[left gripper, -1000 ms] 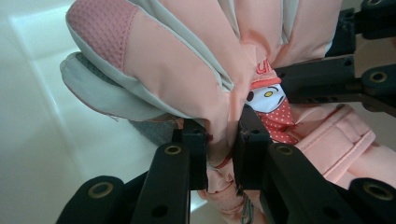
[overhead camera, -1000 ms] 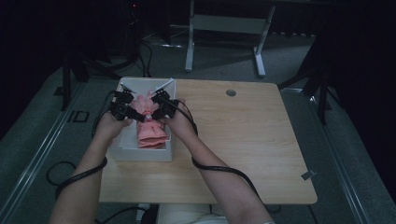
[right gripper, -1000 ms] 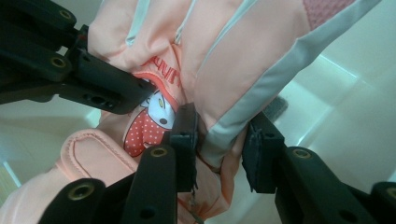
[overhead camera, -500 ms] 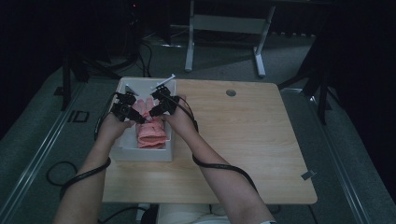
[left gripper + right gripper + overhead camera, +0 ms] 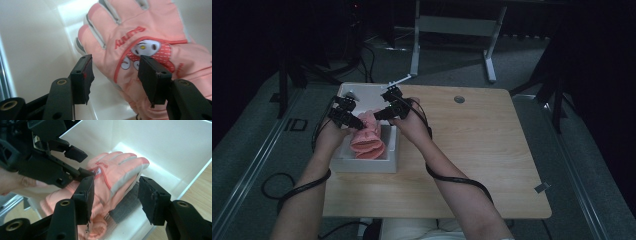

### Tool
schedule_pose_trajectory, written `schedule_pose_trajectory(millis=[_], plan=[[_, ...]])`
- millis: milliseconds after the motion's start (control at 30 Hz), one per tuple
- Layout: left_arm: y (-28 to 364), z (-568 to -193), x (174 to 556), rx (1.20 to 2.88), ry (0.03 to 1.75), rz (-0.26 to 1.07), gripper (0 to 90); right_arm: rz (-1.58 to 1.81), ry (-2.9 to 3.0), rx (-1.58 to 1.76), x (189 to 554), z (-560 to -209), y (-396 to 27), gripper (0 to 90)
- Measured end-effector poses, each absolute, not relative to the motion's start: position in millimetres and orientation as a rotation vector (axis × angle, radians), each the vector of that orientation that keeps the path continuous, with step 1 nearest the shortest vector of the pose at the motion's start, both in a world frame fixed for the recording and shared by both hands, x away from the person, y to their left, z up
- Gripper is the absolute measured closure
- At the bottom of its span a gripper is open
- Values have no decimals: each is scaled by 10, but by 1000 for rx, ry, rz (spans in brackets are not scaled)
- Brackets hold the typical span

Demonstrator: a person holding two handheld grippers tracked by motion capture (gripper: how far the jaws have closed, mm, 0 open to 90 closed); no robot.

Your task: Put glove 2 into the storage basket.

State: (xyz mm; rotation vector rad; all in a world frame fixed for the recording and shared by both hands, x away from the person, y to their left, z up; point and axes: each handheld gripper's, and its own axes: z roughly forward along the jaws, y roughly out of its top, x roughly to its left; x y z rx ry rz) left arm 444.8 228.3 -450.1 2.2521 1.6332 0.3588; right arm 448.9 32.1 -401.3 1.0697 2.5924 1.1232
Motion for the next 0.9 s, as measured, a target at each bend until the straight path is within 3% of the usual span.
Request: schedule_pose_trajectory(millis=[667, 767, 900], plan=[[2272, -4143, 4259, 2131, 1548, 468, 387, 1184, 2586, 1062, 4464, -3992, 136, 429], [2166, -4061, 4185, 2104, 1478, 464, 329, 1211, 2579, 1051, 4455, -3964, 70, 404], [1990, -3977, 4100, 2113, 1368, 443, 140, 1261, 2562, 1046, 4440, -3906, -63, 368]])
